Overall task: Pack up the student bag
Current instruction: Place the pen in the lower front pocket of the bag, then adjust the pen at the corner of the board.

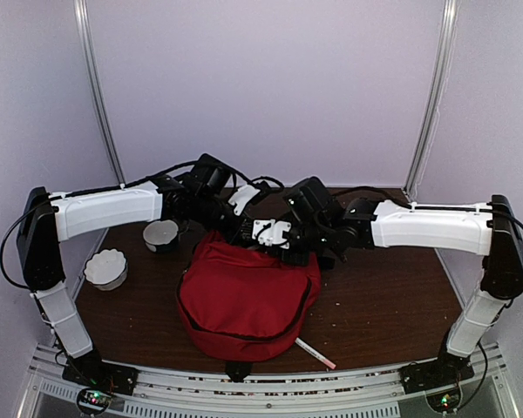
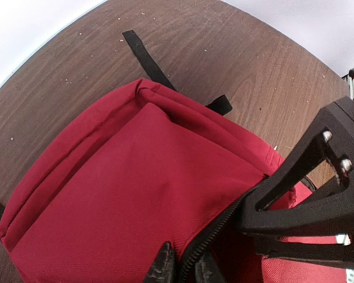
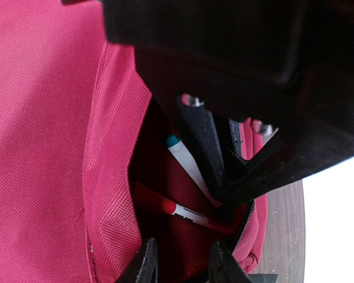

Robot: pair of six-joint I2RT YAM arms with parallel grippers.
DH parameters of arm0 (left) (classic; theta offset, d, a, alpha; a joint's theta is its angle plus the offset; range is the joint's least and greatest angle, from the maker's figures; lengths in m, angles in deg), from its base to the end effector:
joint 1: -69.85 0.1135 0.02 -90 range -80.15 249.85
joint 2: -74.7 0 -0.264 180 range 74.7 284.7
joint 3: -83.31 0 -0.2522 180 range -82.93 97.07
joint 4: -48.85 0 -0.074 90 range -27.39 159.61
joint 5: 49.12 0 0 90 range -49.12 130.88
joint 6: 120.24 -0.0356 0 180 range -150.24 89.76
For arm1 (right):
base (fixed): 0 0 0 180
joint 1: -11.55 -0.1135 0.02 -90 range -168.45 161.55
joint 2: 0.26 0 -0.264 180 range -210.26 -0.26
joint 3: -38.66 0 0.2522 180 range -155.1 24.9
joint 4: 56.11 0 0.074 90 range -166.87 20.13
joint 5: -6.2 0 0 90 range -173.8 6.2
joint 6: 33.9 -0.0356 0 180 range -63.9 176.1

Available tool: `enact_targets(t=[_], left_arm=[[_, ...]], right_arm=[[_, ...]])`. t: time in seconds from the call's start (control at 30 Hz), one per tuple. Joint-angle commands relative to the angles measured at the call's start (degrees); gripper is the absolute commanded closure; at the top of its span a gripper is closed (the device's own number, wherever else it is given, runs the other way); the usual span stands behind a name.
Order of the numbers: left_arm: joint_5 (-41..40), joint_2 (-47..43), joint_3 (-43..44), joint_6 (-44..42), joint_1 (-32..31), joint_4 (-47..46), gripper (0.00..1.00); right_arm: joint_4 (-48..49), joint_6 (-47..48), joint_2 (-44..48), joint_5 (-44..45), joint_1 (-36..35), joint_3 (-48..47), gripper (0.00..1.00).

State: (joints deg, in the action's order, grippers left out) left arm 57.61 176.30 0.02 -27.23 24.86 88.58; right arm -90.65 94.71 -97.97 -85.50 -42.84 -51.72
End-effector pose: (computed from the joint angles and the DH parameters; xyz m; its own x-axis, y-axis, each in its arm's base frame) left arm 0.2766 -0.2910 0.2747 -0.5392 0.4679 -0.7002 0.7947 0.5578 -0.2393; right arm 0.2246 0.3154 0.2698 0.2114 -0.7760 -0.5942 -0.8876 0.1021 -0.4492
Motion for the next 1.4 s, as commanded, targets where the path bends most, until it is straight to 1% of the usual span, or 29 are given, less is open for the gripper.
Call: enact_targets(t=[0.0, 0.2, 0.37, 0.5, 0.6, 0.67, 0.77, 0.83, 0.97, 1.07, 1.2, 1.37], left_arm=[[0.50, -2.06, 0.98, 0.30, 0.05, -1.83, 0.87], [0.50, -2.02, 0.97, 0.25, 0.08, -1.89, 0.87], [0.50, -1.64, 0.98, 0.20, 0.06, -1.88, 0.87], [0.65, -1.41, 1.07, 0.27, 0.03, -1.81, 0.87], [0.93, -1.41, 1.07, 0.25, 0.03, -1.81, 0.87], [1.02, -1.41, 1.07, 0.38, 0.04, -1.85, 0.87], [0.96, -1.41, 1.07, 0.37, 0.05, -1.81, 0.87], [0.85, -1.32, 1.07, 0.34, 0.00, -1.81, 0.87], [1.26, -0.98, 1.07, 0.41, 0.08, -1.81, 0.88], [1.29, -0.96, 1.07, 0.50, 0.06, -1.81, 0.87], [1.42, -0.97, 1.07, 0.51, 0.06, -1.81, 0.87], [1.46, -1.05, 1.07, 0.51, 0.07, -1.81, 0.87]], right_arm=[[-3.74, -3.55, 2.42, -1.99, 0.20, -3.30, 0.70], [-13.67, -6.94, 6.60, -7.20, 0.37, -5.81, 0.69], [-21.32, -9.15, 10.54, -10.90, 0.43, -4.51, 0.67], [-27.36, -7.54, 13.76, -18.04, -0.01, 0.95, 0.66], [-28.86, -5.62, 15.35, -18.62, -2.03, 7.54, 0.68], [-29.36, -4.25, 15.52, -18.65, -4.57, 12.20, 0.70], [-27.31, -1.93, 15.51, -15.91, -9.55, 17.73, 0.70], [-24.95, -1.97, 14.65, -13.36, -12.75, 19.96, 0.70], [-20.97, -4.23, 11.76, -6.79, -18.31, 21.03, 0.69], [-18.60, -3.73, 10.35, -1.72, -21.85, 22.12, 0.66], [-16.43, -5.56, 8.63, -1.04, -22.86, 22.04, 0.63], [-14.89, -6.18, 5.44, 2.35, -23.13, 22.60, 0.63]])
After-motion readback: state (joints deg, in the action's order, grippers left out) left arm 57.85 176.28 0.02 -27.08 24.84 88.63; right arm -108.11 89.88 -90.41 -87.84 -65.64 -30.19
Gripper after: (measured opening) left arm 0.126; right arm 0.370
